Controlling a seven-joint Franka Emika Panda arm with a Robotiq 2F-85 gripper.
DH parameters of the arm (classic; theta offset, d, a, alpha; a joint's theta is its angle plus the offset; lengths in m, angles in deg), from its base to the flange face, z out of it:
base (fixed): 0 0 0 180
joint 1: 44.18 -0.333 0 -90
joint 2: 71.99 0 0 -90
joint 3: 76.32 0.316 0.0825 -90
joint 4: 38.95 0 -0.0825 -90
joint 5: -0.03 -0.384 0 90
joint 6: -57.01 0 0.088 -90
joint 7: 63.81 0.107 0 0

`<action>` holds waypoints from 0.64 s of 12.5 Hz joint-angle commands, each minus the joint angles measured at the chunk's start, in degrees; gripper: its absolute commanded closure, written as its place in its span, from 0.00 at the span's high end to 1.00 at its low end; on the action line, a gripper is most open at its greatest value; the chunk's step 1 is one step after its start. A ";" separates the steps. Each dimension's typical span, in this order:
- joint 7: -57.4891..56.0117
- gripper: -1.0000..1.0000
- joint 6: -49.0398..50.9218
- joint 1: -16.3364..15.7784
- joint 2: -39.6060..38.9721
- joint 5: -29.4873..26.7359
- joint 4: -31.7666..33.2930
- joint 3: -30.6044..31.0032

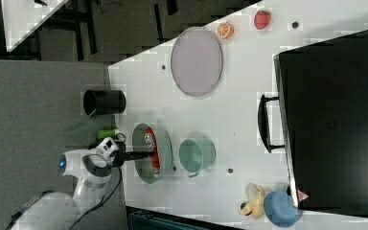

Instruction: Pick ketchup from strainer and place it on the table

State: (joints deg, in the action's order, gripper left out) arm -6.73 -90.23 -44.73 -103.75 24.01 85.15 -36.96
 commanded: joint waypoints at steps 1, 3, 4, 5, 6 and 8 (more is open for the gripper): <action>6.24 1.00 -1.80 -0.82 -1.45 3.92 -1.80 -1.28; 7.18 1.00 -2.35 -1.90 -4.39 5.47 -3.36 -2.48; 7.36 0.96 -2.37 -2.35 -5.50 5.53 -4.02 -3.08; 7.36 0.84 -2.36 -2.73 -6.20 5.57 -4.48 -3.61; 7.36 0.71 -2.38 -2.90 -6.48 5.57 -4.70 -3.78; 7.36 0.60 -2.08 -2.85 -5.38 5.55 -4.56 -3.51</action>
State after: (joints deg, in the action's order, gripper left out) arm -2.46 -92.35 -46.80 -111.36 29.63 82.47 -41.24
